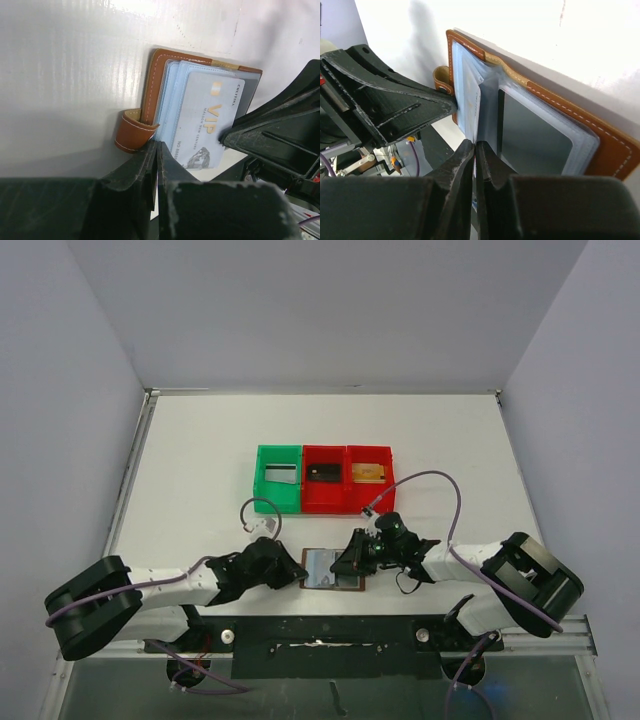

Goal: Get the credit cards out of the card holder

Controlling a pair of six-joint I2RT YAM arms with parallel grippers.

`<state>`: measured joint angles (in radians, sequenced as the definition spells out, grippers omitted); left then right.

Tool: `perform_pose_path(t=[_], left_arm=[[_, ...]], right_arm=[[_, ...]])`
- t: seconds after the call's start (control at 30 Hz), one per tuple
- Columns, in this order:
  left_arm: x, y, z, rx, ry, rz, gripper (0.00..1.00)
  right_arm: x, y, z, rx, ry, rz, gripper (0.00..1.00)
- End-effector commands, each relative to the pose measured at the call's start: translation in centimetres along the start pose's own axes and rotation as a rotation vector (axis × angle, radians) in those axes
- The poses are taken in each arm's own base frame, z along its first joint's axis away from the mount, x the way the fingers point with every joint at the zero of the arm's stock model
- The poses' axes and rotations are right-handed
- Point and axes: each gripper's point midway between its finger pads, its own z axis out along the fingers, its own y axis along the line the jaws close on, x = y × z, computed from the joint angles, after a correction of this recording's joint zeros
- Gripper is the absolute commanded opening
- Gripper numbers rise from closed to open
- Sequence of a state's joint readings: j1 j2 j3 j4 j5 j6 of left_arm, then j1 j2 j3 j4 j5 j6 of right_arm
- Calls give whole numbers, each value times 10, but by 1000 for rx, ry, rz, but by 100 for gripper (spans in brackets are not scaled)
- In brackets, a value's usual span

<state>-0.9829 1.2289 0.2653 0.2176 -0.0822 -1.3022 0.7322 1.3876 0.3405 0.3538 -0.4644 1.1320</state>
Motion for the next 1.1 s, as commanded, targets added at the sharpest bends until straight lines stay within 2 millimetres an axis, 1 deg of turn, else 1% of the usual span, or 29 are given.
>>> perform_pose_path(t=[0.0, 0.2, 0.3, 0.37, 0.4, 0.47, 0.5, 0.6, 0.7, 0.8, 0.9, 0.97, 1.07], left_arm=[[2, 52, -6, -173, -18, 49, 3], [3, 50, -11, -143, -29, 51, 3], [1, 42, -14, -111, -41, 55, 3], [0, 36, -16, -94, -48, 62, 6], [-1, 32, -18, -85, -51, 66, 8], [-1, 22, -21, -67, -60, 83, 16], [-1, 16, -22, -55, -65, 92, 21], [-5, -15, -28, 16, -90, 124, 33], [-8, -38, -28, 56, -95, 167, 40], [-10, -50, -21, 59, -97, 216, 42], [-9, -51, -10, 22, -85, 256, 42], [-8, -51, -2, 12, -76, 277, 39], [-5, -48, 8, 8, -54, 280, 31]], right_arm=[[1, -3, -4, 9, -4, -2, 5], [0, -9, -5, 19, -1, -21, 6], [1, -9, -5, 11, 0, -13, 6], [1, -8, -5, 0, -8, -6, 6], [0, -8, -5, -3, -14, -4, 6], [-1, -7, -5, -10, -24, -3, 7], [-3, -6, -5, -14, -29, -2, 7], [-5, -4, -1, -17, -31, -3, 9], [-9, -5, 1, -12, -43, -3, 9], [-12, -8, 2, 7, -55, -11, 10], [-14, -7, 2, 12, -56, -28, 10], [-16, -5, 2, 12, -56, -39, 10], [-17, -4, 2, 11, -61, -41, 11]])
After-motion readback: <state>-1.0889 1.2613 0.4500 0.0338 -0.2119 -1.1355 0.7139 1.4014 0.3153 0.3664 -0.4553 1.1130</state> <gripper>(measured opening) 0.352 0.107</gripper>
